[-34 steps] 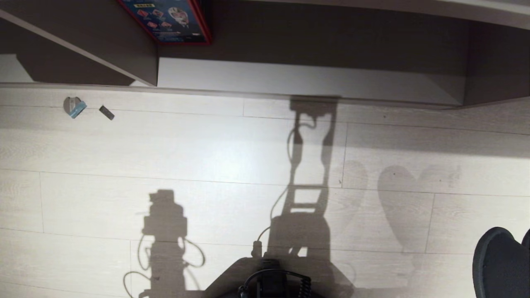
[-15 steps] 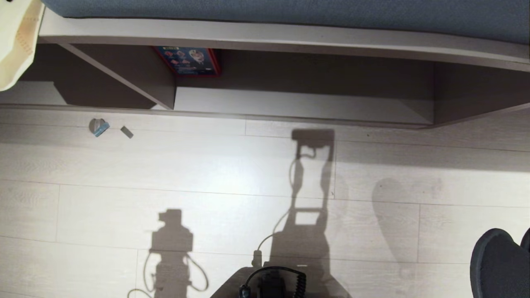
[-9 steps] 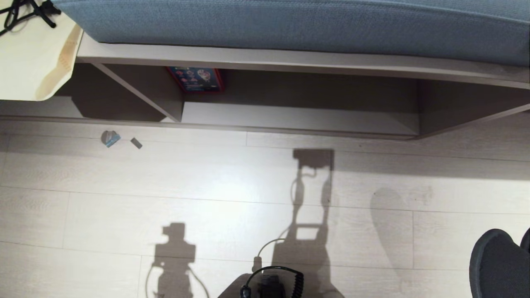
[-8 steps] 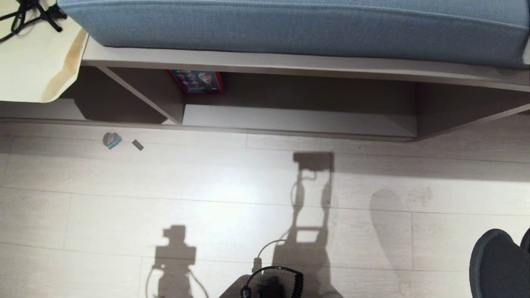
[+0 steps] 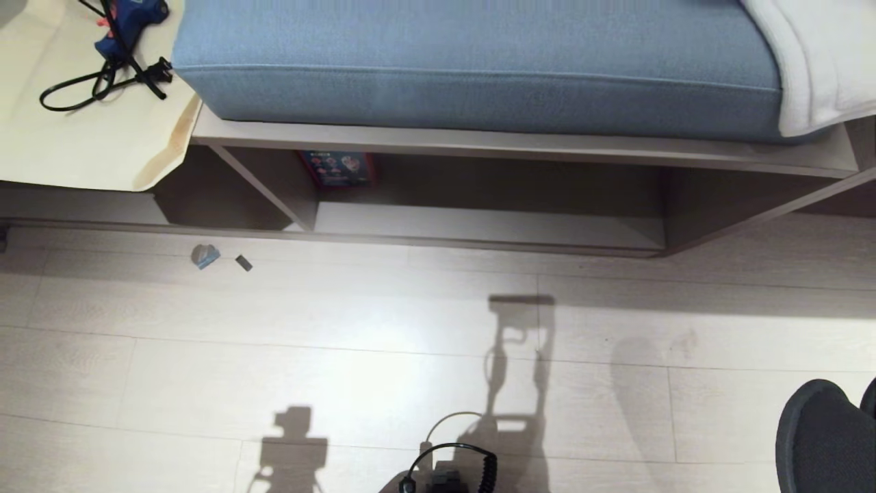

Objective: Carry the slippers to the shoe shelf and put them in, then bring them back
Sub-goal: Place the slippers on the floor

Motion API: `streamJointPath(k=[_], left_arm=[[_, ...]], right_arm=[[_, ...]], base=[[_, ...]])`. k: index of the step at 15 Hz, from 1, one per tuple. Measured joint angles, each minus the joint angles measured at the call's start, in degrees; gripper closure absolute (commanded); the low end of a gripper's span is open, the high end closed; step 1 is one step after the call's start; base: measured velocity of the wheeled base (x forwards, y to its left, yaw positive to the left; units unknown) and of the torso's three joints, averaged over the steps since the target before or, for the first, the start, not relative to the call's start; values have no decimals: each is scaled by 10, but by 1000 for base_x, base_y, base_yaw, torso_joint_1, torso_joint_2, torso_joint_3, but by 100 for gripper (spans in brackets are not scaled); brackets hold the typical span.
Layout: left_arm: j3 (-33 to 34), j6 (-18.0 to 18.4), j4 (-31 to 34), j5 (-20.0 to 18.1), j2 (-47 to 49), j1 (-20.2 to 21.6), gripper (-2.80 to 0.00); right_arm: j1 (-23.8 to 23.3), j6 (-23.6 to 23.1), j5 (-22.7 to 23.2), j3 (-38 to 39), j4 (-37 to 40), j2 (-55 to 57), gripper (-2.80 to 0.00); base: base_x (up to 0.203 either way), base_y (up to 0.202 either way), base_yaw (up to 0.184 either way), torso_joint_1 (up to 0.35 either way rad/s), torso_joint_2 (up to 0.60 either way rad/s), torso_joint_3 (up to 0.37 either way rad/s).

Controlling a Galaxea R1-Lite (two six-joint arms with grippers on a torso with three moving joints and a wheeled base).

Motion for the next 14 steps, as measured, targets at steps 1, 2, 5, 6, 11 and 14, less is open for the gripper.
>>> streamJointPath(k=[1, 2, 5, 6, 11, 14], left_arm=[[0, 0, 0, 0, 0, 0, 0], [0, 0, 0, 0, 0, 0, 0], [0, 0, 0, 0, 0, 0, 0], [0, 0, 0, 0, 0, 0, 0], [0, 0, 0, 0, 0, 0, 0], [0, 0, 0, 0, 0, 0, 0]], right_arm=[[0, -1, 1, 0, 0, 0, 0], [0, 0, 1, 0, 0, 0, 0], [0, -1, 2, 0, 0, 0, 0], [0, -1, 2, 0, 0, 0, 0], [0, -5, 3, 0, 0, 0, 0], [0, -5, 3, 0, 0, 0, 0]], base=[[0, 0, 0, 0, 2, 205], [0, 0, 0, 0, 0, 198], [0, 0, 0, 1, 1, 204], [0, 0, 0, -2, 2, 203], [0, 0, 0, 1, 3, 206], [0, 0, 0, 2, 4, 198]])
